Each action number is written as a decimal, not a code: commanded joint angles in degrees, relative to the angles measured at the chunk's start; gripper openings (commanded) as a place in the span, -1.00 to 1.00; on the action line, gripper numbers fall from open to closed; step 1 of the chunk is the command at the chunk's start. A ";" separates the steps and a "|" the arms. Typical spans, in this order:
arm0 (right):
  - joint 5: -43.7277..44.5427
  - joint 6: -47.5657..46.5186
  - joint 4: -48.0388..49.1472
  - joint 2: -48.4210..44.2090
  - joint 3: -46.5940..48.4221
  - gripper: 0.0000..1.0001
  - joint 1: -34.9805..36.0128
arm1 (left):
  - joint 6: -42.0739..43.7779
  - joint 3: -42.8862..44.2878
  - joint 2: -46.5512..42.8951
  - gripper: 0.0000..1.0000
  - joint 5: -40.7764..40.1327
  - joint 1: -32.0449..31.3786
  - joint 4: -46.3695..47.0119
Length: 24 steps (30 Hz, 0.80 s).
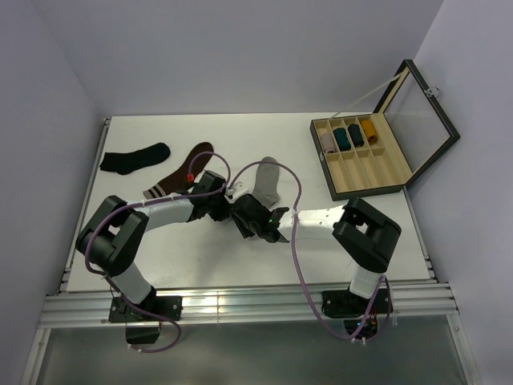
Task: Roll the socks
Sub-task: Roll the sock at the center of the board.
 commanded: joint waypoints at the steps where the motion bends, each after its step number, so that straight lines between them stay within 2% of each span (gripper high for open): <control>1: 0.95 0.09 -4.15 -3.26 -2.67 -0.18 -1.16 | 1.73 0.18 2.06 -0.60 -2.67 -0.11 -4.13; 11: -1.86 -0.71 -2.48 -4.67 -2.58 -0.19 -1.34 | 1.56 0.44 1.88 -0.60 -2.76 -0.11 -4.40; 18: -3.54 -2.55 0.51 -9.24 -4.08 -0.19 -1.25 | 1.56 0.45 2.14 -0.60 -2.67 -0.11 -4.31; 24: -3.36 -3.43 2.62 -6.87 -1.80 -0.21 -1.42 | 1.47 0.27 1.97 -0.61 -2.67 -0.11 -4.40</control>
